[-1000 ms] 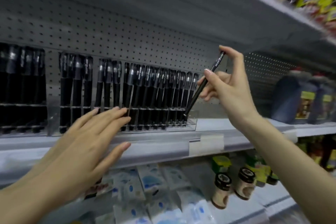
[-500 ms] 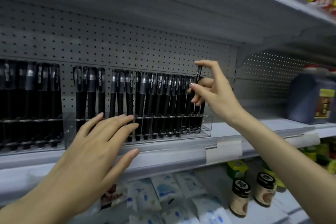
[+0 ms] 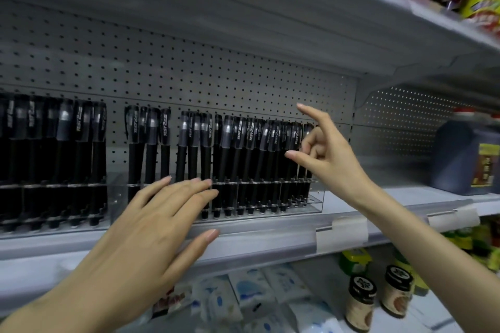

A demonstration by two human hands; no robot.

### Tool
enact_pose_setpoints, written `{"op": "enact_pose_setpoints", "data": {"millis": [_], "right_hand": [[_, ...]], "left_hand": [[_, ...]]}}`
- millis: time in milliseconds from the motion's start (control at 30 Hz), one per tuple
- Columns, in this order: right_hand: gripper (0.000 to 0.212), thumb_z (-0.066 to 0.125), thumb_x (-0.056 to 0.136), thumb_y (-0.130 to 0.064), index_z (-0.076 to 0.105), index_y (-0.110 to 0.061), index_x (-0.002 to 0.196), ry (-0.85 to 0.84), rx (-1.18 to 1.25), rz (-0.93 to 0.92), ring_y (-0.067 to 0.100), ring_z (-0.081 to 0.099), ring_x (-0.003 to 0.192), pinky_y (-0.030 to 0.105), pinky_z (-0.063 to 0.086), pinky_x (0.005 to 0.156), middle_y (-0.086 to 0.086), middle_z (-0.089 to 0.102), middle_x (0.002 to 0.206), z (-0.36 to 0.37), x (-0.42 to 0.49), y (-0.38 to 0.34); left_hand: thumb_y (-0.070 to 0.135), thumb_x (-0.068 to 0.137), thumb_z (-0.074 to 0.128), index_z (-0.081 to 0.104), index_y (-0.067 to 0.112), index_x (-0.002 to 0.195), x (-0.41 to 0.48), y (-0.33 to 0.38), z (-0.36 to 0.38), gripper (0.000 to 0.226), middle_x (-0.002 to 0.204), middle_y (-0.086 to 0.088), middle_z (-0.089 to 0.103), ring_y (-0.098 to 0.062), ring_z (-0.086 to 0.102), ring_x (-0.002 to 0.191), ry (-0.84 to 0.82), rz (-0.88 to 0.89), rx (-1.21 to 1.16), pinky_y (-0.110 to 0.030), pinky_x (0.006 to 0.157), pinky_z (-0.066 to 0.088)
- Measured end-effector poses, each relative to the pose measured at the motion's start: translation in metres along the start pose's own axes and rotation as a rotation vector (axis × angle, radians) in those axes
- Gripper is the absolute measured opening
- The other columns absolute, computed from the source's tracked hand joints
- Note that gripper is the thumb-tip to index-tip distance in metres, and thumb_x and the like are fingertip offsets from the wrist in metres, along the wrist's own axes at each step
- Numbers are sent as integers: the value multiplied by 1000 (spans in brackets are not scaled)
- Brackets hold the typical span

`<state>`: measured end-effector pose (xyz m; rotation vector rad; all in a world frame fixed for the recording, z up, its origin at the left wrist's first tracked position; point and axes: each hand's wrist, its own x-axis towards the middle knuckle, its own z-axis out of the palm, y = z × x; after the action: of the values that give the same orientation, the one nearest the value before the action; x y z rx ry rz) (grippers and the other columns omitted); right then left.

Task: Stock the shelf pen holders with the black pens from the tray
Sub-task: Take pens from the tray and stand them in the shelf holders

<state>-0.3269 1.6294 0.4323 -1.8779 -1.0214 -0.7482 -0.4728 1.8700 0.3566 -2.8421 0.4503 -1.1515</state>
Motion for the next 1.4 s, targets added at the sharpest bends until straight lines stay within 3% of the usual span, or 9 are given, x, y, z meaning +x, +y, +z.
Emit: {"op": "enact_pose_setpoints", "data": {"millis": [200, 500, 667, 733, 933, 1067, 1233, 1400], "right_hand": [[60, 68, 84, -17, 40, -37, 133, -69, 54, -63, 5, 45, 54, 14, 42, 60, -2, 50, 71, 15, -30, -39], [50, 70, 84, -24, 46, -36, 126, -410, 248, -7, 15, 52, 54, 27, 46, 57, 0, 55, 77, 90, -108, -94], [19, 70, 82, -27, 63, -27, 100, -597, 231, 92, 10, 55, 56, 12, 40, 56, -7, 58, 72, 132, -191, -99], [10, 73, 82, -22, 66, -27, 89, -747, 173, 164, 10, 56, 63, 10, 39, 58, -6, 59, 70, 149, -235, -98], [9, 70, 83, -29, 63, -34, 79, -1137, 202, 463, 0, 59, 75, 15, 47, 71, -10, 68, 80, 178, -322, -91], [8, 69, 84, -32, 62, -32, 80, -1191, 229, 541, 2, 60, 74, 21, 50, 76, -8, 68, 82, 186, -338, -91], [11, 66, 85, -41, 61, -31, 88, -1310, 213, 535, -3, 54, 70, 12, 43, 69, -14, 61, 80, 196, -346, -95], [19, 62, 87, -45, 63, -26, 90, -1402, 224, 572, 0, 52, 69, 15, 40, 64, -13, 58, 76, 204, -343, -100]], "left_hand": [[52, 101, 25, 51, 21, 135, -18, 2, -6, 53, 140, 7, 50, -3, 35, 132, -11, -4, -8, -25, 113, 13], [48, 98, 30, 52, 13, 133, -94, 6, -31, 55, 141, -5, 51, -15, 39, 133, -54, -64, -40, -36, 112, 20], [48, 99, 30, 50, 12, 136, -201, 23, -40, 55, 145, -4, 46, -17, 36, 138, -244, -189, -94, -40, 115, 21], [49, 99, 31, 49, 12, 137, -247, 33, -38, 57, 147, -4, 44, -16, 34, 138, -369, -247, -111, -40, 115, 19], [51, 98, 30, 45, 17, 140, -321, 59, -26, 55, 148, 3, 42, -9, 30, 140, -541, -399, -286, -32, 117, 13], [45, 98, 34, 45, 17, 140, -327, 65, -17, 52, 146, 4, 44, -9, 32, 140, -488, -467, -334, -32, 119, 12], [43, 97, 35, 52, 15, 134, -328, 68, -10, 50, 143, 2, 48, -12, 35, 139, -451, -477, -332, -36, 118, 15], [43, 97, 34, 54, 14, 133, -328, 68, -10, 50, 141, 2, 50, -13, 37, 138, -445, -495, -347, -36, 118, 16]]}}
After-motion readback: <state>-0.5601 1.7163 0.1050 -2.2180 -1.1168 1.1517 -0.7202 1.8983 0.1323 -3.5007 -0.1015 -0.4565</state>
